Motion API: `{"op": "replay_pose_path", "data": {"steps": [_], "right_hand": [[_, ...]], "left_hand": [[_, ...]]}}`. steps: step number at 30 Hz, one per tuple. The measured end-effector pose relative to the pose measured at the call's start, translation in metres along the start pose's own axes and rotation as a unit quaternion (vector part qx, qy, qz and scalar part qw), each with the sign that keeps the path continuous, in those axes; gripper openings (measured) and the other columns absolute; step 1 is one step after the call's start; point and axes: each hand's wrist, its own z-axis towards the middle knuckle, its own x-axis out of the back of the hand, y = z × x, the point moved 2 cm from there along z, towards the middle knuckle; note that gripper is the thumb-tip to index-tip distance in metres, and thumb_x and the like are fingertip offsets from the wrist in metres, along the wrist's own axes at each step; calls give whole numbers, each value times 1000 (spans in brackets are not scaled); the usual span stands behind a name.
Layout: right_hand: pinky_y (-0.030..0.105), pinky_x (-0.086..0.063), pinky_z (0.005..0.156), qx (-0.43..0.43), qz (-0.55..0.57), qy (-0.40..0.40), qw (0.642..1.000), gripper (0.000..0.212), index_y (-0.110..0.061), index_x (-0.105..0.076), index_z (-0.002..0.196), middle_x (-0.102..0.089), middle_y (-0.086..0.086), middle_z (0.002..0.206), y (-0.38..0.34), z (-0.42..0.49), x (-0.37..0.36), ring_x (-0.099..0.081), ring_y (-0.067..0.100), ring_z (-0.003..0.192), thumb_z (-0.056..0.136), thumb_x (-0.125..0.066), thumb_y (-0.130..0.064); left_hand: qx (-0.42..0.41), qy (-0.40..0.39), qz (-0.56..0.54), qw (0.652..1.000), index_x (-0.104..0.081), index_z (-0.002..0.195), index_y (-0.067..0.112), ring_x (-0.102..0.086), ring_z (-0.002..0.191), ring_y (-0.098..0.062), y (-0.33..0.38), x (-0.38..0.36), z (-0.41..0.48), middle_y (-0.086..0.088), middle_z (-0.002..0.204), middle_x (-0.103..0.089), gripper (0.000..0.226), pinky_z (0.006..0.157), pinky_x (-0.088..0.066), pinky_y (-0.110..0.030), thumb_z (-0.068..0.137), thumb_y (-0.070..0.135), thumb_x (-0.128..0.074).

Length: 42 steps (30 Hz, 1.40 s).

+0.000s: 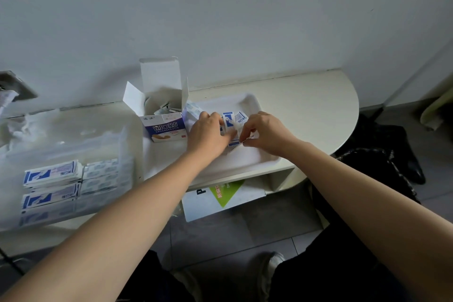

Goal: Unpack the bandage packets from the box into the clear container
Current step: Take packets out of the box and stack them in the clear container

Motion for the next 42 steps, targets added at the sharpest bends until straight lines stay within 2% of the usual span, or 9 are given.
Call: {"op": "replay_pose_path", "data": {"steps": [4,13,17,19,21,24,30,35,42], "right_hand": [[27,-41,74,-4,2,3,1000,12,-21,-76,82,-53,-11,78,3,0,0,-53,16,87,73,-76,-13],[36,-47,81,31,0,78,996,8,-20,-76,78,-56,5,112,6,2,1,-49,22,100,73,-80,-15],[34,-40,89,64,-20,109,992,7,-24,-73,74,-49,3,140,1,3,2,-43,26,121,74,-78,-18],[32,-34,86,71,-21,117,990,7,-24,-72,76,-59,-2,129,-2,5,5,-46,23,118,75,-76,-18],[32,-31,81,71,-23,115,991,8,-25,-72,79,-70,-8,99,-5,5,6,-55,20,102,76,-74,-17],[36,-39,79,60,-9,106,993,10,-22,-70,84,-69,-8,80,-7,2,3,-61,18,82,77,-72,-14],[30,-48,67,33,66,86,994,20,-14,-61,97,-65,-4,81,-11,-6,1,-61,17,73,80,-70,-10],[36,-48,70,45,57,64,995,17,-18,-67,92,-61,-9,82,-23,-10,-21,-55,16,80,76,-71,-12],[20,-33,65,-19,57,56,997,23,-13,-69,96,-56,-3,90,-15,-18,-21,-43,12,69,74,-74,-14]], "left_hand": [[36,-10,34,999,-50,116,4,-54,107,-31,6,-12,5,-13,116,-50,76,80,-46,-37,71,60,-72],[-46,56,58,996,-63,108,16,-54,98,-26,2,-3,4,-9,105,-57,25,67,-35,-30,84,23,-67],[-82,85,25,993,-70,99,26,-61,88,-25,-3,3,4,-2,88,-69,16,79,-48,-37,83,22,-68],[-95,59,5,994,-72,95,27,-62,83,-23,-4,7,6,0,83,-70,14,82,-49,-44,82,23,-70],[-110,18,-15,994,-73,90,27,-63,82,-22,-4,8,6,2,81,-69,9,85,-48,-48,81,26,-70],[-119,-4,-55,991,-73,89,27,-61,80,-17,-5,9,5,6,82,-68,8,88,-46,-48,84,28,-68],[-116,-56,-114,985,-56,68,25,-49,68,-9,-8,21,-10,4,74,-53,31,68,-36,-33,93,41,-47],[-135,-37,32,990,-71,95,17,-58,84,-26,-21,21,-27,-4,91,-54,16,67,-44,-32,82,25,-69],[-84,-19,8,996,-70,102,16,-52,85,-22,-37,16,-42,-1,87,-46,20,69,-33,-26,82,17,-66]]}}
